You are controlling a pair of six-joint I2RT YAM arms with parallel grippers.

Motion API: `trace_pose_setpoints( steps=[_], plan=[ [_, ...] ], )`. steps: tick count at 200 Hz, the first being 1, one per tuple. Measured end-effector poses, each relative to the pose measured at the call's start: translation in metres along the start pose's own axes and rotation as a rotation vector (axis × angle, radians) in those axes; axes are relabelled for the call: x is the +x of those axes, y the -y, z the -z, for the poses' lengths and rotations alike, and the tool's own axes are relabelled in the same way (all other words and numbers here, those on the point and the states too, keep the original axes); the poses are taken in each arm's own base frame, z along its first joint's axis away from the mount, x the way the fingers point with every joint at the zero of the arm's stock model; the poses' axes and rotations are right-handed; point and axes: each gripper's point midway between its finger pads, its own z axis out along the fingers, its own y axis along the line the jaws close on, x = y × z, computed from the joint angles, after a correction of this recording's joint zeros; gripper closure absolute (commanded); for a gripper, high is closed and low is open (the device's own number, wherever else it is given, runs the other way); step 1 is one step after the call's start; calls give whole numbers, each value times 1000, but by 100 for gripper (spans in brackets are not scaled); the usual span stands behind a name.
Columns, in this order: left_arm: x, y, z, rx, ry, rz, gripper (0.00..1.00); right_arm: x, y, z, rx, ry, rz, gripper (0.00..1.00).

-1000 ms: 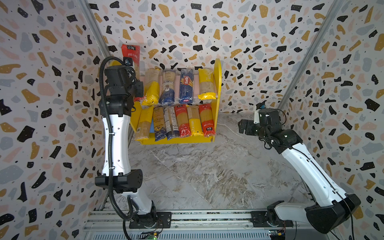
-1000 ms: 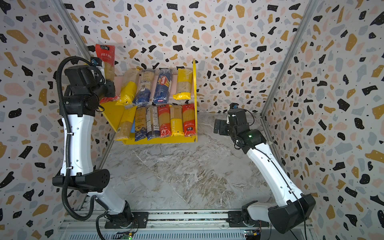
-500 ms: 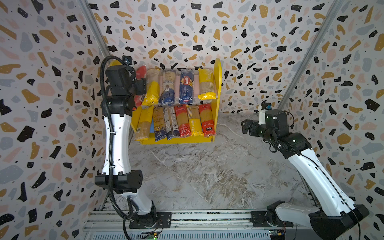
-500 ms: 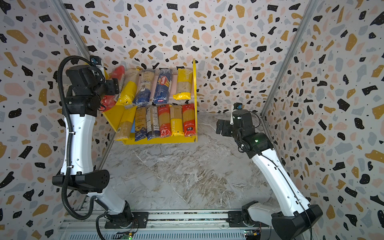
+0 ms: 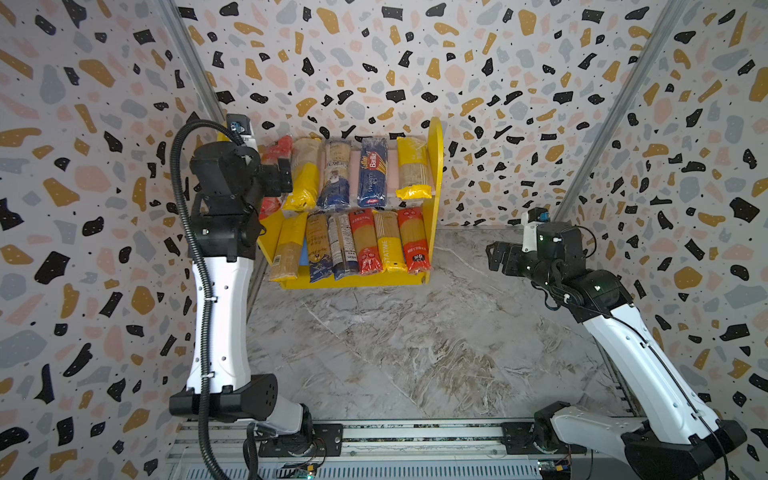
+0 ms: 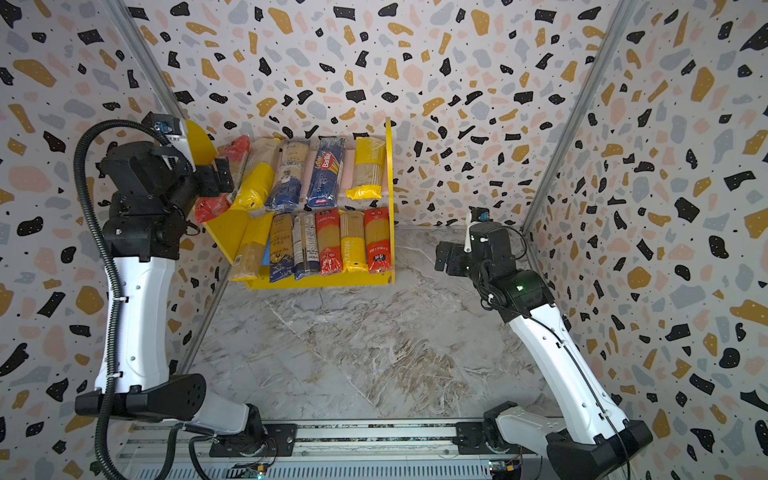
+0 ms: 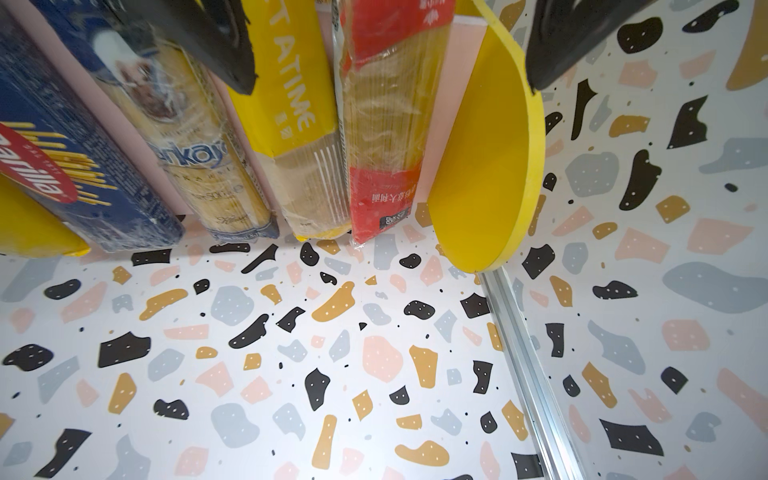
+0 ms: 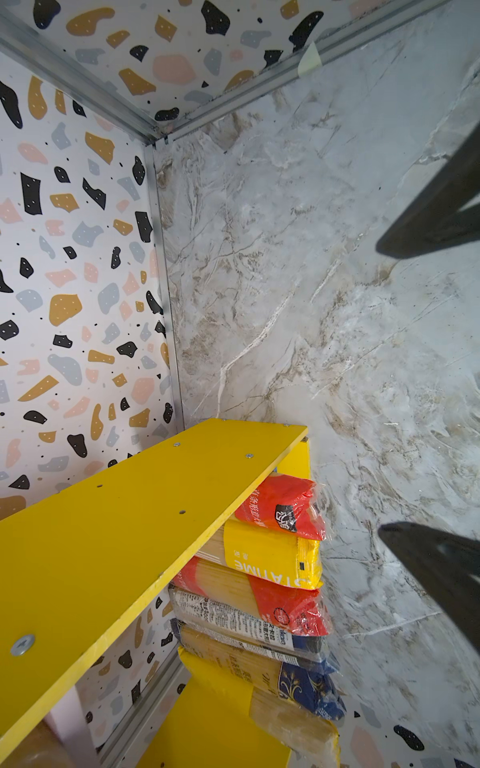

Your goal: Place and organize the pasta boxes and bags onto the shelf

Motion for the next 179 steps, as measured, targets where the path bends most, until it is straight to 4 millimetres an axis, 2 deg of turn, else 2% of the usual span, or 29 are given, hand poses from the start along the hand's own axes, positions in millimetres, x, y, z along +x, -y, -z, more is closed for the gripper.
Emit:
trace_pose_setpoints(
  steps=[43, 70, 84, 99, 116, 145, 160, 179],
  plan=[
    [36, 15, 47, 81, 14, 69, 1, 15, -3, -8, -13, -35, 13, 1],
    [67, 28, 59, 127, -4, 108, 1, 31, -5, -15, -3, -69, 40, 1],
    [96, 37, 60, 150, -35, 136, 0, 42, -7, -20, 7, -85, 63, 1],
    [136, 50, 61, 168, -90, 162, 1, 59, -5, -26, 27, -107, 83, 1],
    [183, 74, 64, 194, -166, 162, 0, 81, 0, -35, 60, -146, 106, 1],
    [239, 108, 69, 210, -256, 106, 0, 115, 9, -49, 112, -203, 141, 1],
    [253, 117, 71, 200, -277, 95, 1, 130, 12, -55, 128, -215, 157, 1],
    [250, 121, 72, 177, -227, 130, 1, 150, 14, -61, 148, -212, 208, 1]
  ],
)
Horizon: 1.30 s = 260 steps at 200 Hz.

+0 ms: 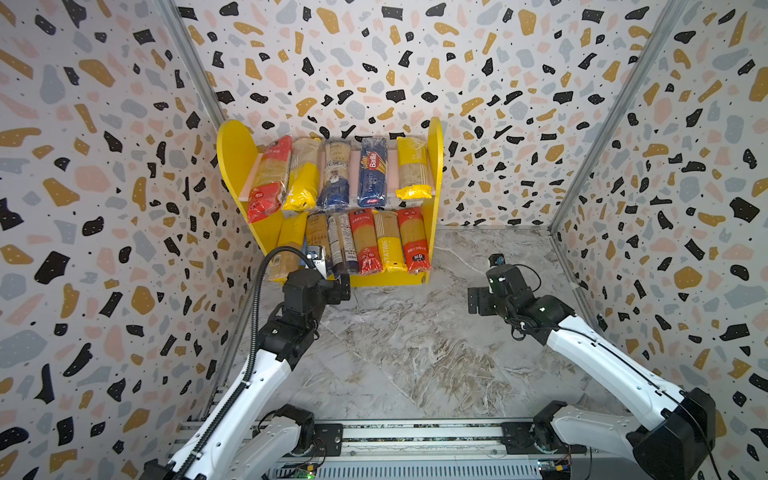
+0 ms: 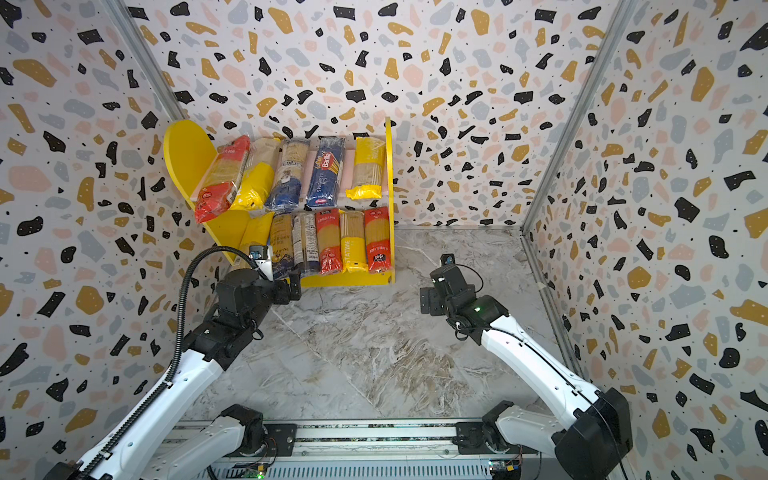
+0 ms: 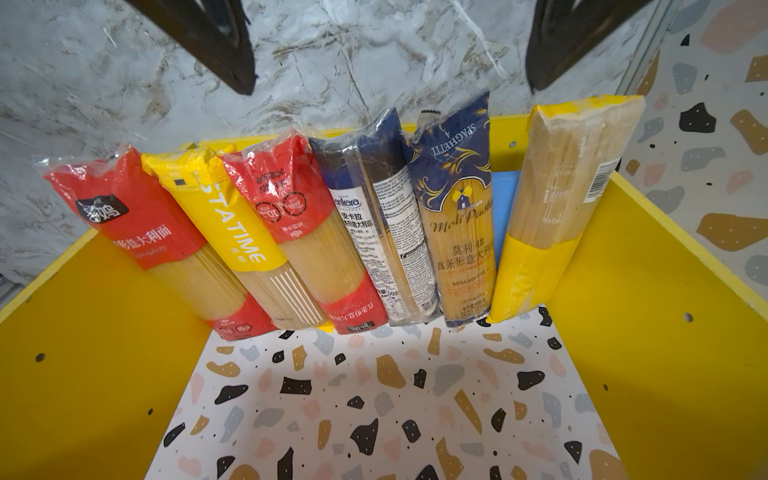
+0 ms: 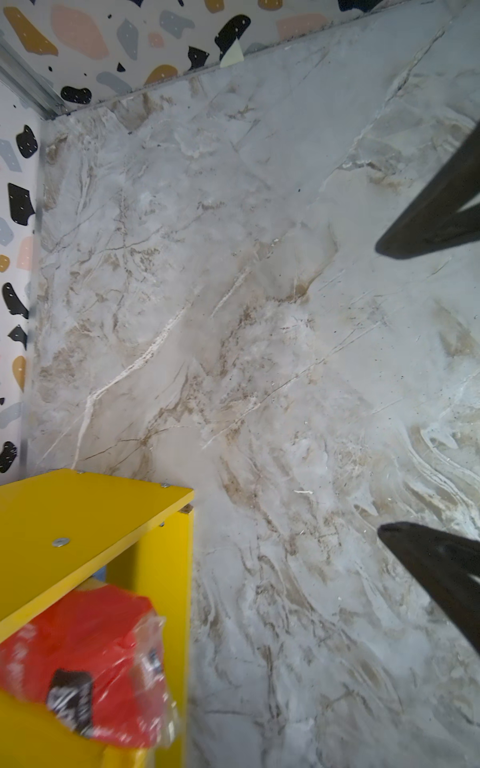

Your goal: Place and organize the pasta boxes and bags onto the shelf

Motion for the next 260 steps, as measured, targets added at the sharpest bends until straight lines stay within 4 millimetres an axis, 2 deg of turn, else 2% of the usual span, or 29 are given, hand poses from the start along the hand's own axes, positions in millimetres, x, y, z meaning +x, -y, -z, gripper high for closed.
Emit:
trace_pose_setpoints(
  steps=[14, 26, 57, 77, 116, 135, 157, 173, 194, 224, 260],
  plan=[
    [0, 1, 3, -20, 56, 29, 0, 11, -4, -4, 21, 3, 50, 1],
    [8, 0, 2, -48, 82, 40, 1, 16, -8, -4, 29, 12, 80, 1],
    [59, -5, -9, -135, 38, 4, 0, 13, -8, -8, 60, 73, 104, 1],
    [84, -14, -11, -192, 22, -18, 0, 24, -1, -15, 84, 113, 123, 1],
    [101, -33, -8, -286, 81, -25, 1, 52, 14, -34, 128, 177, 168, 1],
    [114, -42, -5, -322, 105, -48, 1, 53, 29, -42, 156, 220, 137, 1],
    [128, -52, -2, -366, 120, -76, 0, 49, 58, -51, 203, 285, 47, 1],
    [132, -59, -1, -399, 136, -85, 0, 49, 82, -55, 239, 310, -14, 1],
    [132, -70, -2, -455, 150, -89, 1, 34, 105, -56, 268, 378, -79, 1],
    [135, -89, -7, -517, 172, -64, 1, 21, 121, -64, 292, 433, -104, 1],
    [147, -94, -17, -532, 156, -79, 0, 25, 129, -90, 332, 394, -61, 1]
  ],
)
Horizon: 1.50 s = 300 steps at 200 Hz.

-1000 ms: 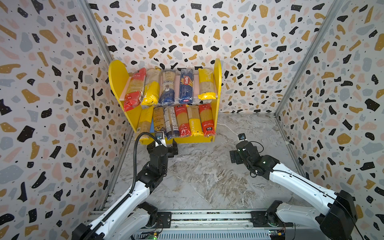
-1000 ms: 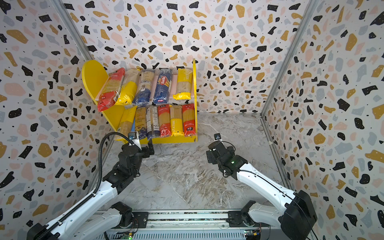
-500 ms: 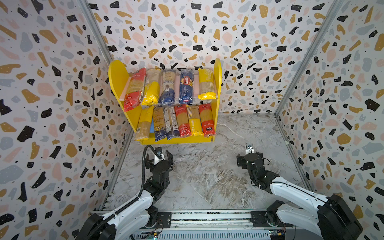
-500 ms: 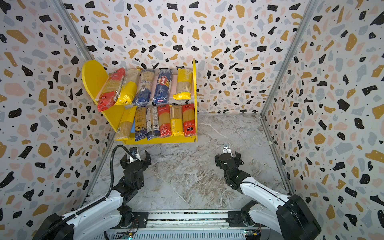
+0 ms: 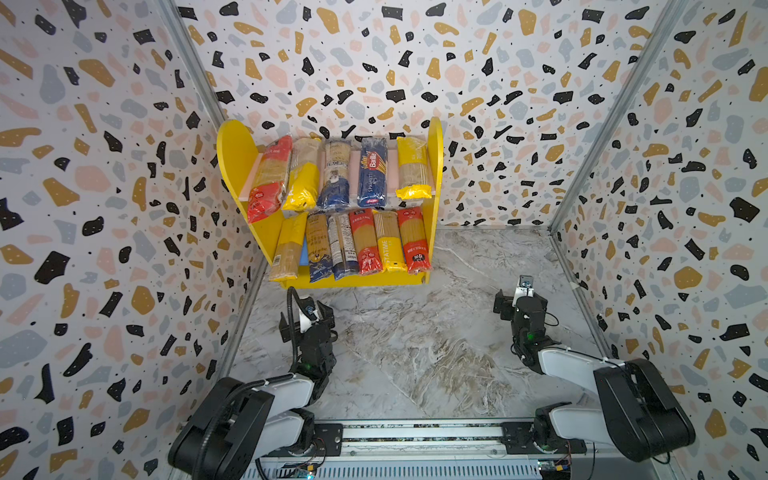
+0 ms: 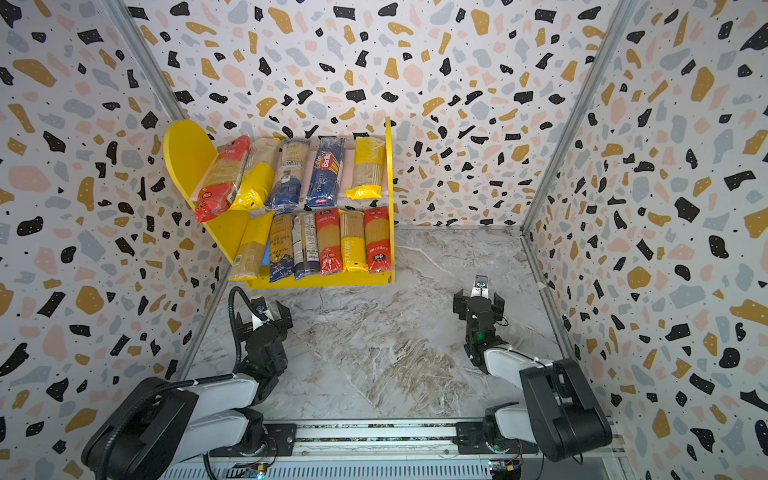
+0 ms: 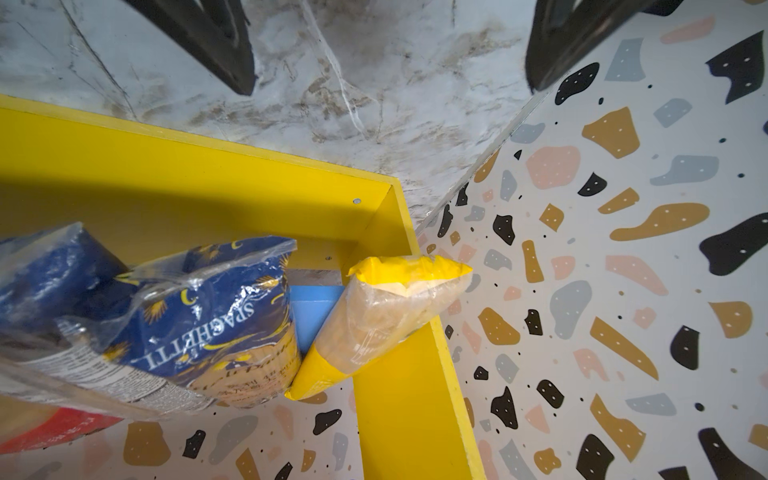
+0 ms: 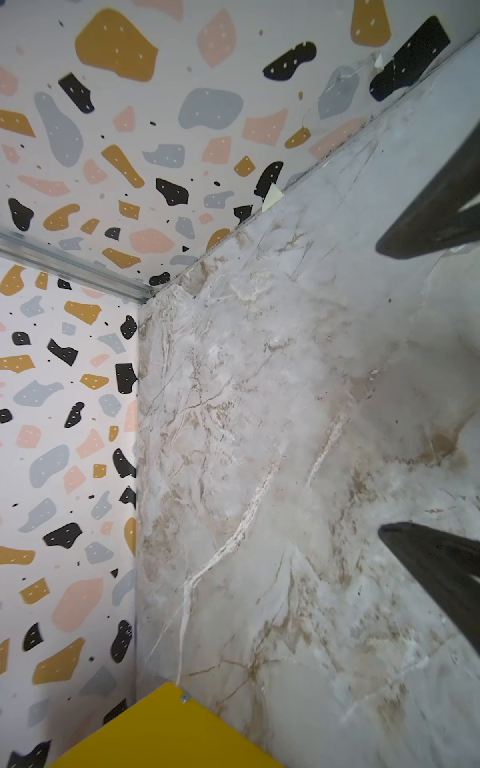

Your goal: Place and organize the pasta boxes and bags onto the shelf

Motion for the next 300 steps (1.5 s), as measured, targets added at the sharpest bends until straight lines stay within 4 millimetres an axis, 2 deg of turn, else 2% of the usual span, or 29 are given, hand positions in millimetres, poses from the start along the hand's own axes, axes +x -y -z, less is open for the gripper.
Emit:
trace_pose_setpoints(
  steps=[36, 67, 102, 128, 151, 168, 207, 300],
  plan=[
    [11, 0, -11, -6, -20, -17, 0, 7, 3, -8, 21, 24, 26, 1],
    [4, -4, -25, 10, -9, 39, 0, 10, 21, -5, 50, 76, 1, 1],
    [15, -4, -31, 42, -40, 53, 1, 13, 28, -13, 18, 75, -19, 1],
    [14, 1, -32, 73, -40, 68, 1, 5, 21, -10, -70, 127, -33, 1],
    [16, 2, -33, 80, -44, 70, 0, 16, 14, -5, -130, 122, -29, 1],
    [16, 3, -32, 88, -45, 72, 1, 15, 10, -4, -161, 131, -29, 1],
    [15, 4, -32, 91, -44, 75, 0, 7, 6, -2, -185, 163, -32, 1],
    [15, 4, -32, 92, -43, 77, 0, 6, 5, -2, -192, 170, -31, 1]
  ],
)
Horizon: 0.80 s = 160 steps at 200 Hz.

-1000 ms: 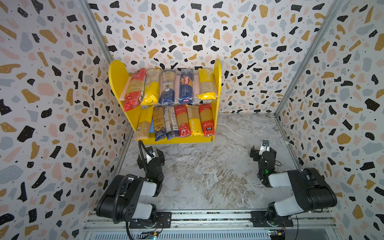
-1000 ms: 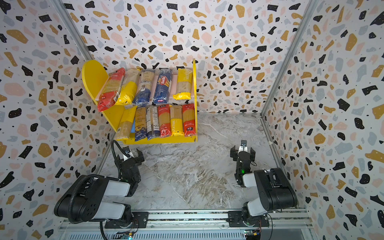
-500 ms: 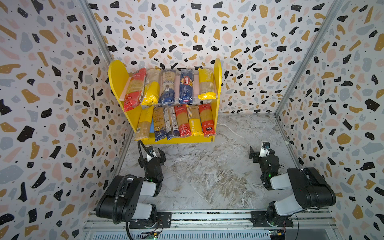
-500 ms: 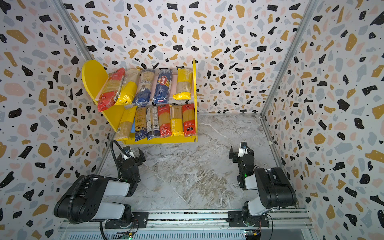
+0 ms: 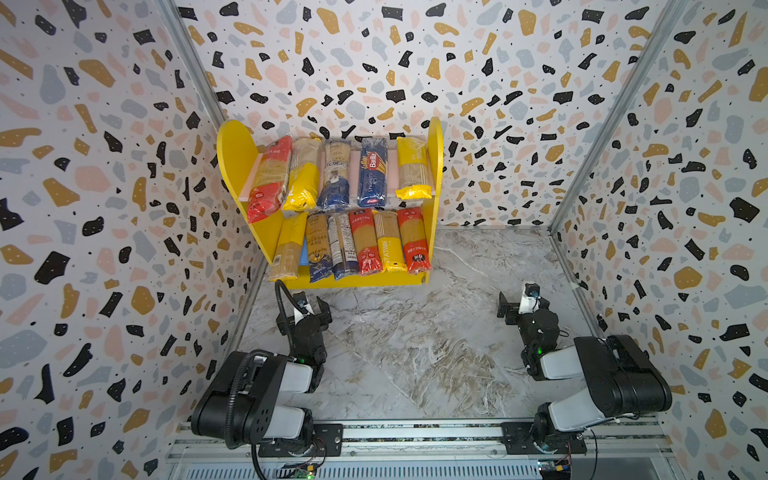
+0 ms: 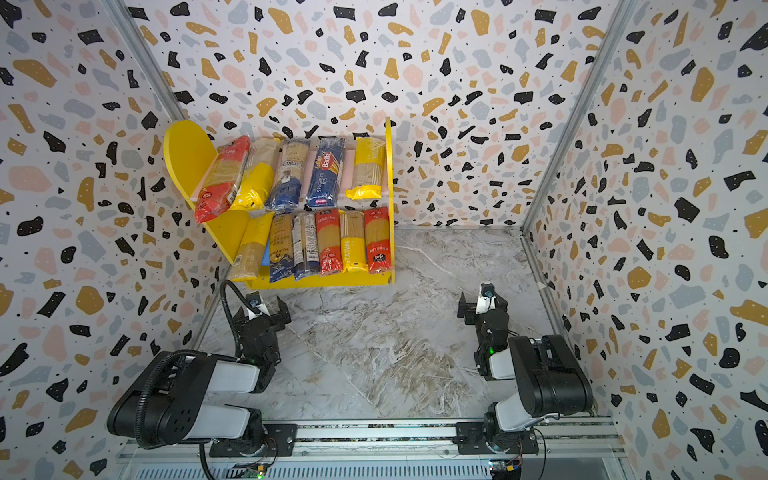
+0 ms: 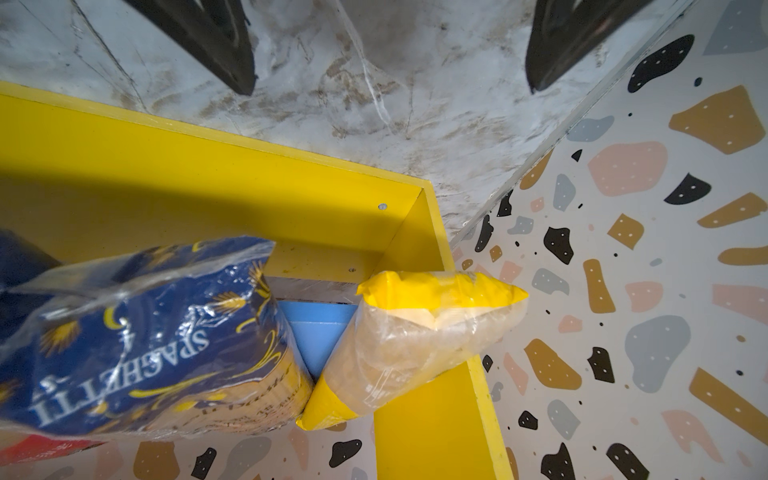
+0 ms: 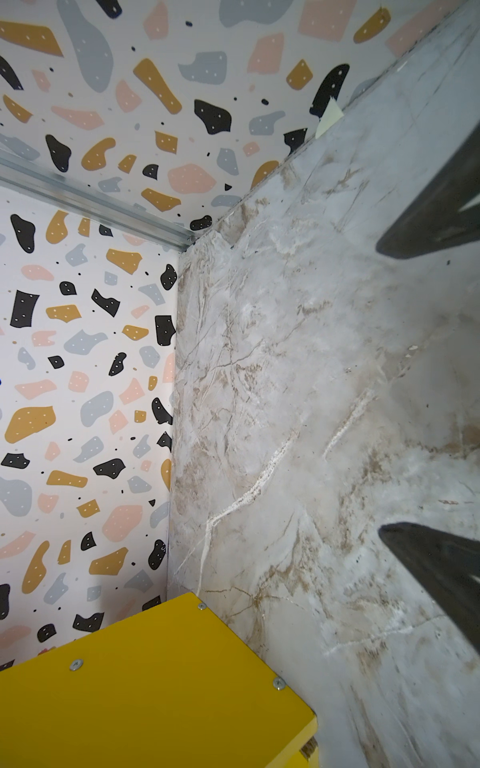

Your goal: Place and organize the pasta boxes and bags onto the shelf

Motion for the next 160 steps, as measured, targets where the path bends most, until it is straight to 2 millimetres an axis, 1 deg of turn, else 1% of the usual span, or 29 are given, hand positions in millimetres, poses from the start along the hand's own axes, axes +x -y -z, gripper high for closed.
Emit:
trace_pose_setpoints(
  steps=[14, 34, 58, 160],
  plan=[
    [0, 1, 0, 8, 0, -1, 1, 0, 0, 0, 0, 0, 0, 1],
    [1, 11, 0, 66, -2, -17, 1, 0, 0, 0, 0, 0, 0, 1],
    [1, 18, 1, 105, -3, -28, 0, 0, 0, 0, 0, 0, 0, 1],
    [1, 22, 1, 131, -3, -35, 1, 0, 0, 0, 0, 0, 0, 1]
  ],
)
